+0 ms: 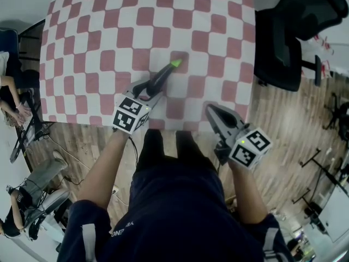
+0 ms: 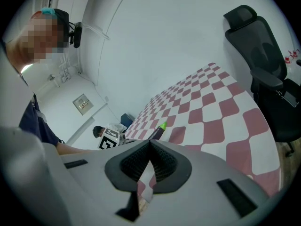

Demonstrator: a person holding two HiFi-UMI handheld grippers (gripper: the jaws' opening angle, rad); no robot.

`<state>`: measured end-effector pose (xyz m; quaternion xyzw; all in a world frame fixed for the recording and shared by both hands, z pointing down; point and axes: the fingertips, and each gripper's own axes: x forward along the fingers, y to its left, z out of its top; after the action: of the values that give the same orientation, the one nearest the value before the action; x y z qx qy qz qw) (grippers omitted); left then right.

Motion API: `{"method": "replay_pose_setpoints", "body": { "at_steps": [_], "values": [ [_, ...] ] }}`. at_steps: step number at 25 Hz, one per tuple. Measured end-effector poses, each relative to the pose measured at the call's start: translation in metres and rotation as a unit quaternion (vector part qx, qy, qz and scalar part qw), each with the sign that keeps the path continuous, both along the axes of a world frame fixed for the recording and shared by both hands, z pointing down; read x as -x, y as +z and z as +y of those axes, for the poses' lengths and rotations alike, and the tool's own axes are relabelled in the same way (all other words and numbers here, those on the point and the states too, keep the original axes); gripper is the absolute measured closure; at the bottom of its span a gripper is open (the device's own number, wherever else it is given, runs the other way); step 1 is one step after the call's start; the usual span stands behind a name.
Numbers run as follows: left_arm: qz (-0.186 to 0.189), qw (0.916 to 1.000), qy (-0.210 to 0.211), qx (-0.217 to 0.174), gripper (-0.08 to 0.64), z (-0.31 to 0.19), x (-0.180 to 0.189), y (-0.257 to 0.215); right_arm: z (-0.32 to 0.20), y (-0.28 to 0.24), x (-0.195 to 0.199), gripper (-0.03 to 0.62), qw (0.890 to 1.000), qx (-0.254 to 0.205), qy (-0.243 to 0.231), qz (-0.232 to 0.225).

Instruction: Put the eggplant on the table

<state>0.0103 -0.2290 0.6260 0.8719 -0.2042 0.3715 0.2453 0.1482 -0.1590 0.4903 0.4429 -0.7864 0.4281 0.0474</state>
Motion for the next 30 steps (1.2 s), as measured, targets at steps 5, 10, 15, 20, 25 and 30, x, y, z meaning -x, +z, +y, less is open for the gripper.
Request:
{"method": "replay_pose_setpoints", "body": {
  "at_steps": [5, 10, 15, 20, 25, 30],
  "values": [
    [-0.060, 0.9979, 0.023, 0.004, 0.331, 0.008, 0.003, 0.016, 0.003, 0.005, -0.003, 0.575, 1.000, 0.003, 0.003, -0.002],
    [-0.106, 0.9936, 0.037, 0.011, 0.331, 0.013, 0.006, 0.027, 0.006, 0.005, -0.007, 0.575, 1.000, 0.004, 0.007, -0.005],
    [-0.134, 0.9899, 0.047, 0.011, 0.330, 0.016, 0.007, 0.032, 0.011, 0.006, -0.012, 0.575, 1.000, 0.003, 0.012, -0.006],
    [-0.142, 0.9885, 0.052, 0.001, 0.325, 0.017, 0.005, 0.032, 0.015, 0.005, -0.014, 0.575, 1.000, 0.000, 0.016, -0.007],
    [-0.139, 0.9885, 0.061, 0.001, 0.308, 0.021, 0.000, 0.030, 0.018, 0.002, -0.017, 0.575, 1.000, -0.003, 0.020, -0.006],
    [-0.127, 0.9901, 0.058, -0.011, 0.301, 0.018, 0.000, 0.018, 0.017, -0.005, -0.015, 0.575, 1.000, -0.010, 0.022, -0.003]
  ]
}}
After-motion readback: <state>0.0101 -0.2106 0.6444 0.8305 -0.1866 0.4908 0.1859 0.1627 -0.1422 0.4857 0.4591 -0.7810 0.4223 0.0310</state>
